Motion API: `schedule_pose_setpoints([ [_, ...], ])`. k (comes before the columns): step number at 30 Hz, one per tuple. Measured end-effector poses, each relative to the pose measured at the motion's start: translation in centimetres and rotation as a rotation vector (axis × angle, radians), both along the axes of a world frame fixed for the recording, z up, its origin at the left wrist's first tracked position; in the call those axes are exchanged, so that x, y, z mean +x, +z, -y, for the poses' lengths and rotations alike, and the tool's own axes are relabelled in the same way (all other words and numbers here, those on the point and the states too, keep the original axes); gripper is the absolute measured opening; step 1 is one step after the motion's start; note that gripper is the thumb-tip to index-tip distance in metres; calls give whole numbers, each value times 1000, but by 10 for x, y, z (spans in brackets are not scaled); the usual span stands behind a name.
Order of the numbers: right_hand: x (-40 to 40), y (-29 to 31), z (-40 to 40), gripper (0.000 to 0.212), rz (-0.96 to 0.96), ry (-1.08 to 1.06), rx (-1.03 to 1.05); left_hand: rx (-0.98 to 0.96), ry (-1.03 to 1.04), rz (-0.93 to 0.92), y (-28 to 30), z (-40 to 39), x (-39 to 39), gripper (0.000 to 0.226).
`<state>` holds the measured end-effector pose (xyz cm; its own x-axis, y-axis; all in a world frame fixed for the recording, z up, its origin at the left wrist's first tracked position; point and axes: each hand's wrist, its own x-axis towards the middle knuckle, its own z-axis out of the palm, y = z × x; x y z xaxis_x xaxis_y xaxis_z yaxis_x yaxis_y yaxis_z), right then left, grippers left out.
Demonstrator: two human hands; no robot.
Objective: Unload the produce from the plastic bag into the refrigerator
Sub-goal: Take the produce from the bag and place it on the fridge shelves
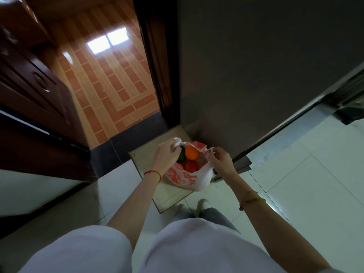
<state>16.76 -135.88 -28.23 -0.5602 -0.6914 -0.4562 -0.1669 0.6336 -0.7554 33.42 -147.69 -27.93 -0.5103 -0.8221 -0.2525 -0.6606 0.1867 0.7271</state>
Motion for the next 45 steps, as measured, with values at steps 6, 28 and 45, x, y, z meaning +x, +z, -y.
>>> schedule_pose_setpoints([
  [6,5,26,-30,11,-69,31,-91,-30,56,-29,35,-29,17,25],
  [28,-107,146,-232,16,38,-30,-485,-352,101,-269,155,-262,-69,17],
  [45,-287,218,-252,20,-206,11,-553,-343,151,-444,226,-301,-229,28],
])
